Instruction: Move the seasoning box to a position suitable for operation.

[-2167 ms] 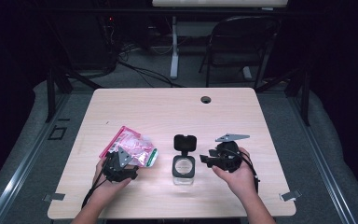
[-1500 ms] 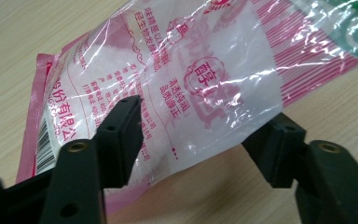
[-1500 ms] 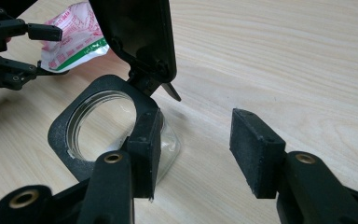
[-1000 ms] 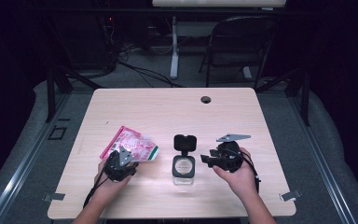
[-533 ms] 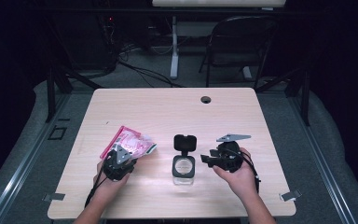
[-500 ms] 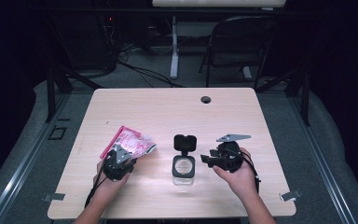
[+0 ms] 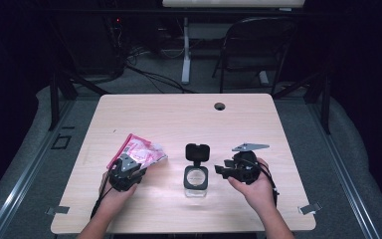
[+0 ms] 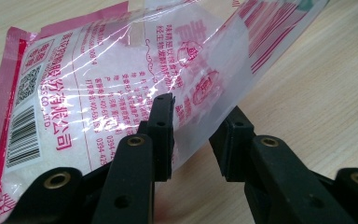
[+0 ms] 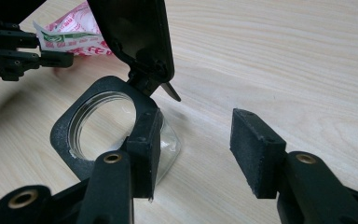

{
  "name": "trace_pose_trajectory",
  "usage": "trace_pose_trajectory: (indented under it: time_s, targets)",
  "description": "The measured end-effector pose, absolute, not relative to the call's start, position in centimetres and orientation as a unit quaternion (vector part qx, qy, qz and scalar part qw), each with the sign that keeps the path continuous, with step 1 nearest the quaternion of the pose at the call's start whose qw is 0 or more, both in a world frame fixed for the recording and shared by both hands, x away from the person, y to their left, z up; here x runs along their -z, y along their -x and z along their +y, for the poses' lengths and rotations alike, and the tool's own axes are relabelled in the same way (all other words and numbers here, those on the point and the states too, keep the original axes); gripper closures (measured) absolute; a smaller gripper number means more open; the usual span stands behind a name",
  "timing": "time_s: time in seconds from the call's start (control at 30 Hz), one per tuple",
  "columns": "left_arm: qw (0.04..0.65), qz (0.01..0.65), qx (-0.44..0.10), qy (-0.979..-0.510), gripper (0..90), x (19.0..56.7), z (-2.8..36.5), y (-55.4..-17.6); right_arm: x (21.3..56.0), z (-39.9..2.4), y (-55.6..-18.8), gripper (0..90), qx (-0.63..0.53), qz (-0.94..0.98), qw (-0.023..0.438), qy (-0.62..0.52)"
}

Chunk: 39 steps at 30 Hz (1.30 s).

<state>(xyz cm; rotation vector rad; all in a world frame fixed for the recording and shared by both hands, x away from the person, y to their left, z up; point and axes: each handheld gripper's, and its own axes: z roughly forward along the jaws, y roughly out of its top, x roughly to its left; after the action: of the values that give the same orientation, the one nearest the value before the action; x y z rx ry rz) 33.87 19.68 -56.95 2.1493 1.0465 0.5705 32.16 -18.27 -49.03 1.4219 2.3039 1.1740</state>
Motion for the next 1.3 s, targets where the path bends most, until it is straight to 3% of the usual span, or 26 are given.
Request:
trace_pose_trajectory:
  time_s: [0.9,1.3]
  targets:
    - [0.337,0.413,-0.213,-0.819,89.8,57.22,20.37,-34.43,49.34,-18.6,-31.99,53.2,-0.405,0.77,0.093,-0.484]
    - [0.34,0.41,-0.207,-0.821,90.0,57.11,20.56,-34.56,49.37,-18.82,-31.88,53.3,-0.404,0.769,0.095,-0.487]
